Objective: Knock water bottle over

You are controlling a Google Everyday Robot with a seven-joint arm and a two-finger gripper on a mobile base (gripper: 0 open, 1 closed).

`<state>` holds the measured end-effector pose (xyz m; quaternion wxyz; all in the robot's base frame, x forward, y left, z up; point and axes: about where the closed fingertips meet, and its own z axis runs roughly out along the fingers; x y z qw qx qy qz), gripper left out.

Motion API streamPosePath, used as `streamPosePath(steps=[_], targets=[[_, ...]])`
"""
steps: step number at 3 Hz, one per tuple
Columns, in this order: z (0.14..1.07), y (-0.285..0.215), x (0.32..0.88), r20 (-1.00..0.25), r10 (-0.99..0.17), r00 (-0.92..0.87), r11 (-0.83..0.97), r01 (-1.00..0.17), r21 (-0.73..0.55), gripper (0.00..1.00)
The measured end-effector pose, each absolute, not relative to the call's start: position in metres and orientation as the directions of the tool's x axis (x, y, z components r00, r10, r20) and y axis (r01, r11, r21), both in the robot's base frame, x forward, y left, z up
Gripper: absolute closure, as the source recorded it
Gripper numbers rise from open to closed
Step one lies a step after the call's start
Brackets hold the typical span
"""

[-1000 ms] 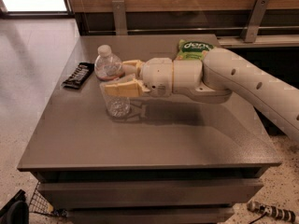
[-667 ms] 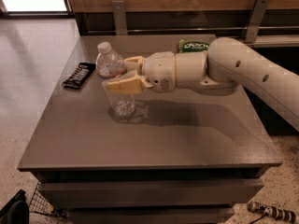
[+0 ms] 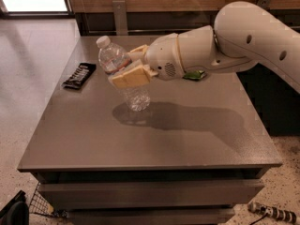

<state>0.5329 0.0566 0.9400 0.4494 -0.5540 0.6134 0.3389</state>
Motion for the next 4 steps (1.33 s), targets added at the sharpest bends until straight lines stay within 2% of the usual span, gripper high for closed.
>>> streamPosePath(steps=[2, 4], targets=[[0.94, 0.041, 0.525, -0.745, -0.666, -0.016, 0.209, -0.964, -0.166, 1.0], [0.922, 0.03, 0.52, -0.578, -0.814, -0.061, 0.215, -0.956, -0.202, 1.0]])
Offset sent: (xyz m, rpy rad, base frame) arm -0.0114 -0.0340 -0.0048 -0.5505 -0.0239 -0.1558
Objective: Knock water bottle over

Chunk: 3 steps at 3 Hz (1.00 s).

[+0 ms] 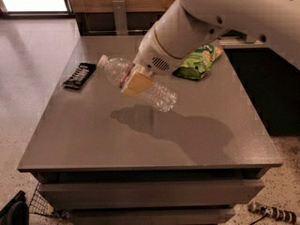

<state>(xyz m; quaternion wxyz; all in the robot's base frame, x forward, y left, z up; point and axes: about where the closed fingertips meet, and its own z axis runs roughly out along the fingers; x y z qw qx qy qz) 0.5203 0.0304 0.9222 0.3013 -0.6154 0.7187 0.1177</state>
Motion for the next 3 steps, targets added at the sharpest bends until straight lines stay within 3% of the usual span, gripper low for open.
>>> streamPosePath(steps=[3], targets=[[0.859, 0.043, 0.523, -0.397, -0.913, -0.093, 0.164, -0.975, -0.15, 1.0]])
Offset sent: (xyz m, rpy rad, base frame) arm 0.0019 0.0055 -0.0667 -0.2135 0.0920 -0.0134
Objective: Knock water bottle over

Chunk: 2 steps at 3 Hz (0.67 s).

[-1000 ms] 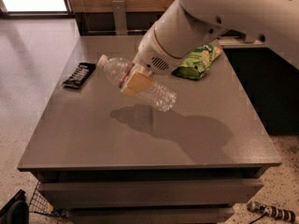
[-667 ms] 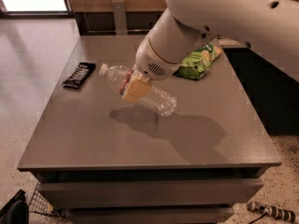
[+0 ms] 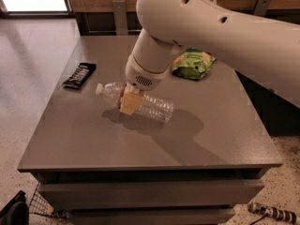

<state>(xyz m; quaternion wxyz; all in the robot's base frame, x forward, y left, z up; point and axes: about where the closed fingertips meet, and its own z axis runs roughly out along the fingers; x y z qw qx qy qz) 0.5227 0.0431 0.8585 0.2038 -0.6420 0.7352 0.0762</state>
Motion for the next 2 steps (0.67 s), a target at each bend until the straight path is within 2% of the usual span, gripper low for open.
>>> streamPosePath(steps=[2], targets=[[0.818, 0.06, 0.525, -0.346, -0.934, -0.083, 0.107, -0.993, -0.051, 1.0]])
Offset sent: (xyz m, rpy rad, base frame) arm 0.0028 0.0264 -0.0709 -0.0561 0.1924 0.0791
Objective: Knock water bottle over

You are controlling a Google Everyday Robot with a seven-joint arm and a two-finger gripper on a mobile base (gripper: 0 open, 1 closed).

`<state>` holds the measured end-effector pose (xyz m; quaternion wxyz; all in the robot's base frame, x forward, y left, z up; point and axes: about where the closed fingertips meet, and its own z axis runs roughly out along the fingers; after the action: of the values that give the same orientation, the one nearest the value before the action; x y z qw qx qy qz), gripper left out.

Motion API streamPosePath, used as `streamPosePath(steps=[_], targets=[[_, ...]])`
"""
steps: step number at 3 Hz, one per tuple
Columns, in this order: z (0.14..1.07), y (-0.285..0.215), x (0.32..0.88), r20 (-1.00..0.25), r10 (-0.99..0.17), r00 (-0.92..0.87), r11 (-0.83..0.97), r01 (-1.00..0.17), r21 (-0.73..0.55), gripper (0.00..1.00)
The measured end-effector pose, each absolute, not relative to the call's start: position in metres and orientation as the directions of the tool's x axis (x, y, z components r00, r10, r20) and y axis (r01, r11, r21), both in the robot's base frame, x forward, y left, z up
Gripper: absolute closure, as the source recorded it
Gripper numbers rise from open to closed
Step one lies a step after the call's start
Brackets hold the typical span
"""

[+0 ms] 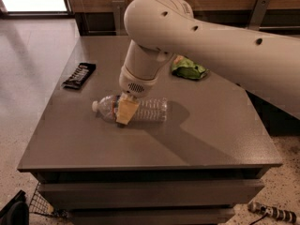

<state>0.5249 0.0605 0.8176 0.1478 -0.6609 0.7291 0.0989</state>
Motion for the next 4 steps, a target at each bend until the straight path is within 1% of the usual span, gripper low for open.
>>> streamPosePath(steps=[1, 3, 4], targets=[[0.8224, 0.0607, 0.5247, -0.346, -0.935, -0.082, 0.106, -0.993, -0.051, 0.75], [0.8225, 0.0621, 0.5228, -0.344, -0.936, -0.078, 0.102, -0.993, -0.052, 0.13], [0.8225, 0.0625, 0.5222, -0.343, -0.936, -0.076, 0.1, -0.994, -0.053, 0.0]])
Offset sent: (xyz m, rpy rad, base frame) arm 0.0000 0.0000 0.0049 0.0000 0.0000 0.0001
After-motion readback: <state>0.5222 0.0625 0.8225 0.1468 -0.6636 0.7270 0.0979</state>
